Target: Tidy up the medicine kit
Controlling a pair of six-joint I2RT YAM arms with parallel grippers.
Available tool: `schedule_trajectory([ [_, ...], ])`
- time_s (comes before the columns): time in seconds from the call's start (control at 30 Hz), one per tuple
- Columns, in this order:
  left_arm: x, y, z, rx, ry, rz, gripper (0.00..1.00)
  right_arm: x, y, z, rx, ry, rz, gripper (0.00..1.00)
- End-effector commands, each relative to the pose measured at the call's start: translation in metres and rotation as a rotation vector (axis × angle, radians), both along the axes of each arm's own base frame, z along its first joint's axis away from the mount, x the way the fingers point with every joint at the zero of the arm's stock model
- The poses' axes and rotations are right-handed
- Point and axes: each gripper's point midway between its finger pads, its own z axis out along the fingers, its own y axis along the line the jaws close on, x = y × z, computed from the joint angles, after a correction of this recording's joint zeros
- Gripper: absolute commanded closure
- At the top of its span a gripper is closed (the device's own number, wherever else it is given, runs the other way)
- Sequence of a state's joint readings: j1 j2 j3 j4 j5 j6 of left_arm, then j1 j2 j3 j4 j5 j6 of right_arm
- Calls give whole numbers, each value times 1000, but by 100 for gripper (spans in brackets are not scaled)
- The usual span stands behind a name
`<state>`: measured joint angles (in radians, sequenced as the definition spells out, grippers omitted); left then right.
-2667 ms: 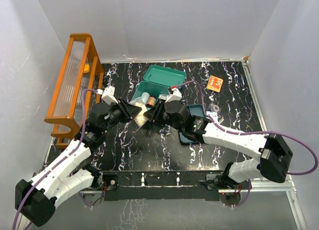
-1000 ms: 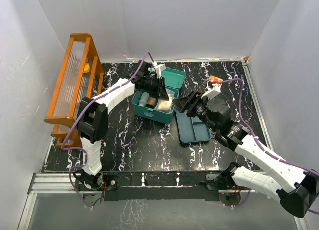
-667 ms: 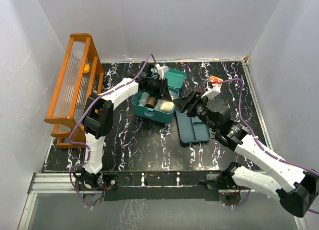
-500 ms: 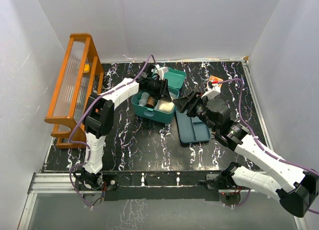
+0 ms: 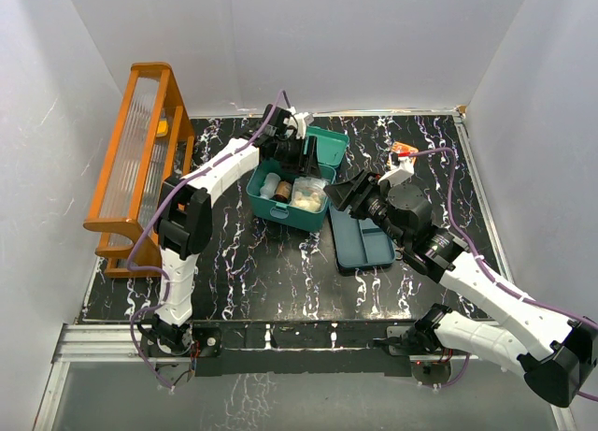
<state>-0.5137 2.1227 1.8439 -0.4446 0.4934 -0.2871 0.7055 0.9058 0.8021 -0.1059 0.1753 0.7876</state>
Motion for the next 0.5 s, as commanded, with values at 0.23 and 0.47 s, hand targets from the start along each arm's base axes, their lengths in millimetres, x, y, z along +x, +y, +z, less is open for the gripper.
schedule_trajectory([
  [0.23,5,24,55,64,-155,65,29,4,-3,9,24,-27,-26,47],
  [0.47,1,37,88,71,-246,84,26,4,-2,8,26,-23,-22,47],
])
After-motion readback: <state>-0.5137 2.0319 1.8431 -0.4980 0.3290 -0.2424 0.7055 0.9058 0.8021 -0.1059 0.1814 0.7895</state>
